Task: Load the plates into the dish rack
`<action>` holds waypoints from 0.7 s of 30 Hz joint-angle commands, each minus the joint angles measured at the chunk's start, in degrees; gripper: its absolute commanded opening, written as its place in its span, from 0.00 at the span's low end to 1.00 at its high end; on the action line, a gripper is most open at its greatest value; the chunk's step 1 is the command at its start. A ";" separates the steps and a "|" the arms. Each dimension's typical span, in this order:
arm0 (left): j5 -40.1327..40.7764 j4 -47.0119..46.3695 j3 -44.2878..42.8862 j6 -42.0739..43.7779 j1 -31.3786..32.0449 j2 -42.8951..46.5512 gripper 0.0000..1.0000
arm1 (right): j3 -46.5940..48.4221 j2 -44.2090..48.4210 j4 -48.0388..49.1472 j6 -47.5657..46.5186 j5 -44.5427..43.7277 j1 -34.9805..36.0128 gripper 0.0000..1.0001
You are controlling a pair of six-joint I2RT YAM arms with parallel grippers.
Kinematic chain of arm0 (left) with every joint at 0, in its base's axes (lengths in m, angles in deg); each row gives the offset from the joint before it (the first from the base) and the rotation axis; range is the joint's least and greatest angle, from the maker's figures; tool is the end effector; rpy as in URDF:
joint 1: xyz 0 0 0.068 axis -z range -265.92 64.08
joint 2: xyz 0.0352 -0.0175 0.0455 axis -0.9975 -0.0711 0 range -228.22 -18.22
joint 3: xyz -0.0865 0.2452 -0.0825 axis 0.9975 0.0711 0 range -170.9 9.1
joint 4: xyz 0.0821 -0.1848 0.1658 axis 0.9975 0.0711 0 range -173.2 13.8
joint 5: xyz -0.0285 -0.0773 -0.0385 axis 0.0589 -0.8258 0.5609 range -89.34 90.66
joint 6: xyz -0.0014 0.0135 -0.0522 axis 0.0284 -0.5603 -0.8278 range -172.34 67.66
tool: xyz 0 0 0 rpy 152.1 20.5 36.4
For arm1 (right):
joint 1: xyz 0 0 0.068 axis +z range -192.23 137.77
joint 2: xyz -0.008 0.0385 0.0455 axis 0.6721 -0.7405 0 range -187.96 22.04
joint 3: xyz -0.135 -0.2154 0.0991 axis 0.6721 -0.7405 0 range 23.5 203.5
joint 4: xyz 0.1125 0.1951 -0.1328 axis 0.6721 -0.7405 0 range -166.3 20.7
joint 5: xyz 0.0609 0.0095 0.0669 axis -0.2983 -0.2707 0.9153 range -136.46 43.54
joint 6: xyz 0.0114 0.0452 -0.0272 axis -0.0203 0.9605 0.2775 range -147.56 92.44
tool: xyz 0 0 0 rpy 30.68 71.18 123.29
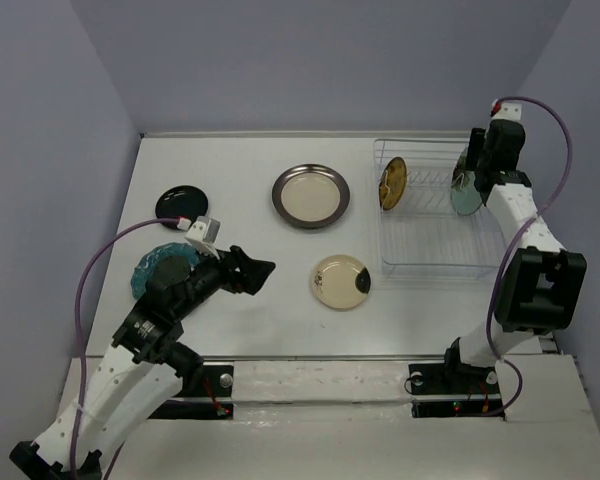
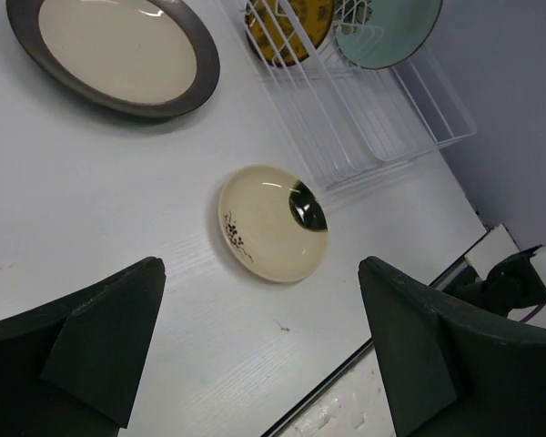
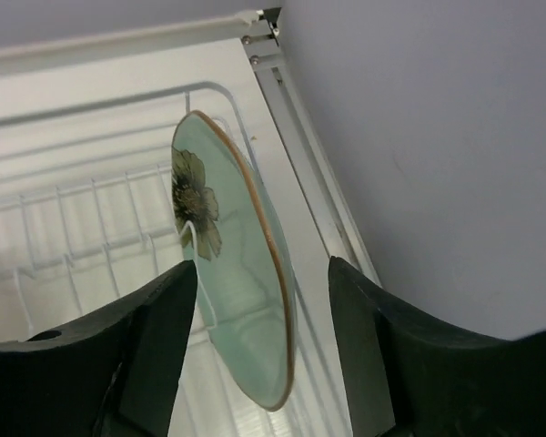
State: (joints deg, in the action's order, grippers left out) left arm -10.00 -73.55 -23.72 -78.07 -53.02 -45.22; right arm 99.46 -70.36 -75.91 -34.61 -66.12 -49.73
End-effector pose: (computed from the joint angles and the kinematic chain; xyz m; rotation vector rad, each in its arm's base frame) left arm 0.1065 -0.0770 0.3107 0.2564 1.7016 -0.9244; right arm 0.3772 -0.0617 0.3234 0.2334 1.9688 -0.5035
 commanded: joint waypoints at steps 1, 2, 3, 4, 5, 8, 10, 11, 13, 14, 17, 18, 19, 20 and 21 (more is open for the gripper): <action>3.01 -0.60 -1.64 -2.38 -0.39 -2.17 0.99 | 4.80 3.37 -0.15 13.89 -0.73 -0.05 0.74; 2.75 -0.95 -1.29 -3.35 -0.39 -2.44 0.99 | 5.42 3.63 -1.37 15.30 -0.99 -0.05 0.77; 1.79 -1.64 -0.59 -4.57 -0.39 -3.05 0.99 | 6.29 4.33 -3.21 16.88 -1.43 0.56 0.77; 0.39 -2.70 0.38 -5.98 -0.39 -3.23 0.99 | 6.39 4.86 -3.93 20.02 -1.61 1.17 0.79; -1.72 -5.06 2.39 -9.04 -0.39 -3.84 0.99 | 6.22 5.64 -5.15 21.71 -1.52 1.18 0.81; -2.79 -8.67 6.34 -13.10 -0.30 -5.25 0.99 | 3.06 10.73 -5.61 28.57 2.25 2.40 0.82; -1.66 -12.29 8.38 -14.78 -0.12 -7.88 0.99 | -0.89 15.65 -4.21 32.61 6.02 3.90 0.83; -0.87 -14.03 8.91 -15.04 -0.04 -10.76 0.98 | -2.38 17.41 -3.50 33.50 7.26 4.60 0.83; 0.55 -15.71 9.61 -15.04 1.19 -14.55 0.91 | -7.04 20.84 -0.96 35.17 9.90 6.63 0.83; 2.11 -17.54 9.79 -15.48 1.98 -18.66 0.88 | -8.80 24.51 1.49 35.35 10.25 9.67 0.83; 6.85 -21.06 8.92 -16.10 6.53 -25.96 0.83 | -16.07 31.72 5.28 35.61 13.49 15.05 0.82; 8.27 -21.60 8.39 -16.10 7.69 -27.65 0.81 | -18.02 33.32 7.56 36.22 17.51 15.68 0.82; 9.59 -22.04 7.69 -16.01 9.79 -29.49 0.80 | -19.96 34.90 8.71 37.53 19.12 15.68 0.80; 12.12 -22.56 6.29 -15.84 10.51 -31.16 0.79 | -21.98 36.57 9.42 38.33 21.31 16.38 0.78; 12.50 -22.92 5.67 -15.66 11.03 -34.22 0.76 | -25.83 38.07 10.82 38.77 22.98 16.38 0.77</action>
State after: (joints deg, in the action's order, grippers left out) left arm -4.25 -89.48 -14.60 -93.33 -45.08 -74.51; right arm 80.82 -36.04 -72.89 -0.12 -51.41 -33.80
